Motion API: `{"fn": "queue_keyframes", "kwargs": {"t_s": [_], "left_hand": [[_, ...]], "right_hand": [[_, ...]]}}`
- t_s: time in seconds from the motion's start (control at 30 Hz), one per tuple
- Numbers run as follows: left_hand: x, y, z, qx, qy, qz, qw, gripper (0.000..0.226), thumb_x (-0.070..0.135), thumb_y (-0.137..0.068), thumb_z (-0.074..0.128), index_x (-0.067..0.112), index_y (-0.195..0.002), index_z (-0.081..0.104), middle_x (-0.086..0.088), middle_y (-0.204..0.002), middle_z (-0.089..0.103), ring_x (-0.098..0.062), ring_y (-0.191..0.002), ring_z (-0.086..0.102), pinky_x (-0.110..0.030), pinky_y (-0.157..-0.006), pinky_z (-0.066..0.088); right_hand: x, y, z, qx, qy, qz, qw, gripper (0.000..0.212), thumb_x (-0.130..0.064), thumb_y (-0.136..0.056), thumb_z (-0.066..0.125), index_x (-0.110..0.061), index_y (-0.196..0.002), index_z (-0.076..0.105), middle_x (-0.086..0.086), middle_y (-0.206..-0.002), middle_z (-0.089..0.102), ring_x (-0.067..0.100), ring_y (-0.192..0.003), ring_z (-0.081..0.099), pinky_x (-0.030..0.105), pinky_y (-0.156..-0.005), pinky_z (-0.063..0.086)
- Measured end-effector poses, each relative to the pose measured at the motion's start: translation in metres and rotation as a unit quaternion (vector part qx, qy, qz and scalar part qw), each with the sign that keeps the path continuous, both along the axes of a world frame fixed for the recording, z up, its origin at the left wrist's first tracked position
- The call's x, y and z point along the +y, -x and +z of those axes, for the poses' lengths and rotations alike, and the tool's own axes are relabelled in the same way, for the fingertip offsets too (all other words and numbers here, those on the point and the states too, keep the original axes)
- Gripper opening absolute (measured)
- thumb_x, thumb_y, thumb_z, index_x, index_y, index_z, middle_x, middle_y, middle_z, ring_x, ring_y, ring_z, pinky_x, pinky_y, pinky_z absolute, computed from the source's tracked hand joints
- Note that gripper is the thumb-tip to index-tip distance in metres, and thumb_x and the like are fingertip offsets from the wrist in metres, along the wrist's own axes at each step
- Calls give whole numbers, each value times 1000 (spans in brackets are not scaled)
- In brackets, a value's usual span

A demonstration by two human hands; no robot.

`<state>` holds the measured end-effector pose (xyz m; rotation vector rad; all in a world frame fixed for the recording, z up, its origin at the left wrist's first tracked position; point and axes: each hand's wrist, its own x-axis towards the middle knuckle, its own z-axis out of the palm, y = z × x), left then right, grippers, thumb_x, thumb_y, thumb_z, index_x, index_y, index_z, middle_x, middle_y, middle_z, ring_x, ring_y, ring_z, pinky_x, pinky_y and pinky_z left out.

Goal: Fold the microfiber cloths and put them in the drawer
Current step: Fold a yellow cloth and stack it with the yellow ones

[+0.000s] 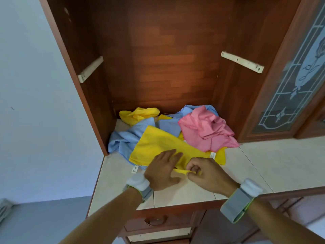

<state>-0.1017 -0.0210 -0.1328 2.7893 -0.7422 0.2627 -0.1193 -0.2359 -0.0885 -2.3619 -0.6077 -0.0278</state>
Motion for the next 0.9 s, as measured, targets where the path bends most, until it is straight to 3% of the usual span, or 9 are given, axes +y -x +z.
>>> {"fn": "queue_keyframes", "kwargs": {"t_s": [0.13,0.23,0.3,0.47,0.6,0.73,0.8,0.87,0.9], "left_hand": [[-6,4,-5,0,86,-20,996,38,44,-88,45,27,-114,68,-5,-107,72,-31,-98,65,-35,-72,52],[12,7,-11,52,165,-36,984,32,42,-91,52,25,-113,69,-1,-113,72,-27,-106,65,-36,-82,53],[23,11,-11,108,218,-34,969,36,48,-91,55,25,-115,70,4,-120,71,-19,-115,63,-39,-92,50],[45,30,-5,255,268,-15,929,43,59,-90,55,28,-117,70,5,-118,71,-15,-116,63,-42,-100,48],[66,53,10,340,303,-19,890,21,30,-96,61,21,-108,75,8,-111,73,-14,-109,65,-35,-99,49],[81,79,25,419,356,37,835,24,17,-93,64,35,-89,79,17,-98,75,1,-98,66,-22,-92,48],[85,88,28,439,388,62,808,28,26,-87,64,45,-71,77,23,-81,74,3,-85,68,-15,-80,51],[88,94,34,450,440,101,771,17,46,-80,68,33,-79,79,17,-83,76,-5,-86,70,-22,-81,55],[92,90,26,444,455,130,761,32,54,-79,67,24,-88,77,10,-90,77,-12,-90,71,-29,-86,56]], "right_hand": [[3,18,-21,-95,110,19,989,40,-50,-69,63,-39,-107,54,-13,-102,54,13,-94,54,34,-84,47],[0,20,-50,-151,209,-31,966,75,-44,-69,62,-36,-139,37,0,-128,47,26,-111,50,40,-94,45],[-1,11,-60,-164,200,-53,965,81,-30,-68,63,-32,-143,35,4,-130,49,31,-111,53,43,-92,48],[-2,-11,-41,-87,215,-10,973,45,-20,-73,63,-25,-118,62,3,-105,62,31,-96,63,36,-75,50],[0,2,-8,16,293,103,950,25,-37,-78,49,-22,-95,58,1,-90,62,26,-90,58,36,-72,47],[8,17,20,159,262,178,935,18,-29,-71,62,-15,-79,54,-2,-69,54,13,-65,52,34,-60,44],[10,17,32,220,203,189,935,17,-22,-73,71,-14,-83,60,-5,-72,57,7,-66,54,31,-60,45],[14,13,36,259,62,166,949,14,-10,-78,75,-11,-84,63,-12,-69,61,0,-65,57,20,-59,45],[16,10,32,277,-30,130,952,13,-5,-81,73,-12,-84,63,-13,-68,65,0,-66,60,17,-59,46]]}}
